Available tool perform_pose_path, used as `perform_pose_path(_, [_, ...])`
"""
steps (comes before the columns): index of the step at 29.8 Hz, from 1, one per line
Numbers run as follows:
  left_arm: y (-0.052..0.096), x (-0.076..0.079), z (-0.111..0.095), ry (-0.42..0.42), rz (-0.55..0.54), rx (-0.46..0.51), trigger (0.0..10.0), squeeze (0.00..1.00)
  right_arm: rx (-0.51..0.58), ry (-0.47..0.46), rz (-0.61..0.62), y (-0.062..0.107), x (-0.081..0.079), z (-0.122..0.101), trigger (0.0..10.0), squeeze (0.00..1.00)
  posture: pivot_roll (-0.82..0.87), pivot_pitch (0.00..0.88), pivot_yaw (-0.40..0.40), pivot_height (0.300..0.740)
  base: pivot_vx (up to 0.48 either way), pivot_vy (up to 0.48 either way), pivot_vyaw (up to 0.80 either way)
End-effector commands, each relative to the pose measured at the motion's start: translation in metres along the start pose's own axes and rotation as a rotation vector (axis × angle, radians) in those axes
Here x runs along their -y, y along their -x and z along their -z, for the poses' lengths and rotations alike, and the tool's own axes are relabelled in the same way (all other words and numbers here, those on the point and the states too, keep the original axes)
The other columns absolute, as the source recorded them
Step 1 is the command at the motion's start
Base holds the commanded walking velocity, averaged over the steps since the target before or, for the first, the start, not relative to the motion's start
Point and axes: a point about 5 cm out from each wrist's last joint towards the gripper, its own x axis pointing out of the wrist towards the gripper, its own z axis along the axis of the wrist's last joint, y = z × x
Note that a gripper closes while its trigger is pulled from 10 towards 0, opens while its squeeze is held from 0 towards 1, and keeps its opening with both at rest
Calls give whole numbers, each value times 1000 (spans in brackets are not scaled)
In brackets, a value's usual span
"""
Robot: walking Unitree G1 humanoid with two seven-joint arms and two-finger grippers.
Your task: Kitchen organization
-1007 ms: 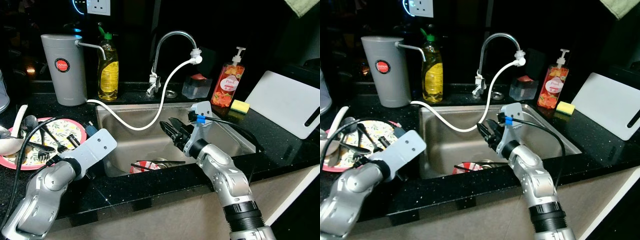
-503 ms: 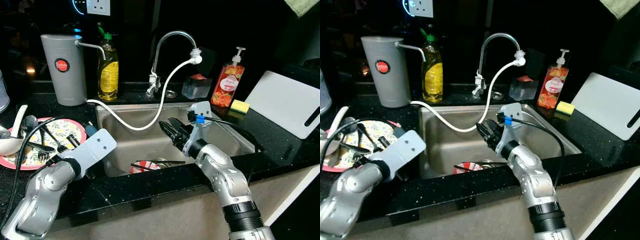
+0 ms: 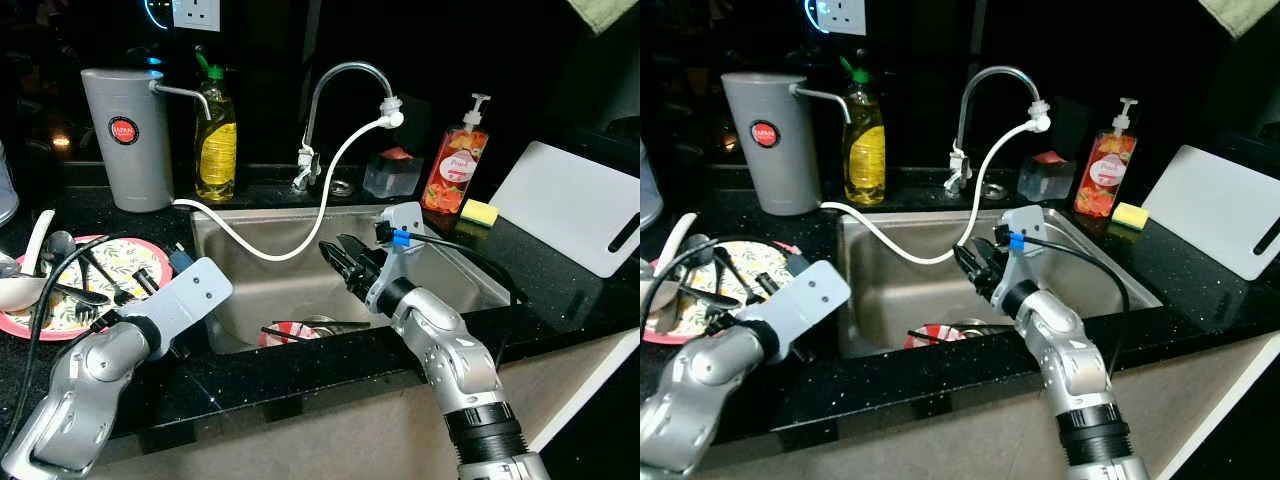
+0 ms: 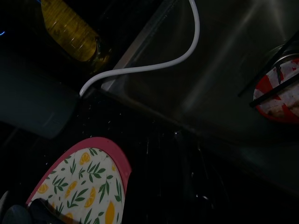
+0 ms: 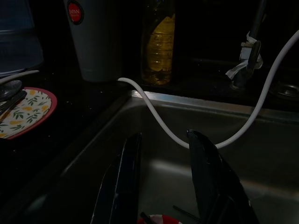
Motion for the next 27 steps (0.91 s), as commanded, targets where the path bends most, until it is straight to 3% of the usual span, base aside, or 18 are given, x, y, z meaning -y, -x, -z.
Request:
perform_pose_path(1, [-1, 6, 8, 14, 37, -27, 10000, 0, 15, -2, 20, 2, 4, -2, 10000, 0, 103, 32, -107, 740, 0, 0, 0])
perform_pose_path(27, [-1, 7, 8, 13, 38, -24, 10000, 0, 15, 3, 18, 3, 5, -3, 10000, 0, 97, 30, -110, 740, 0, 0, 0])
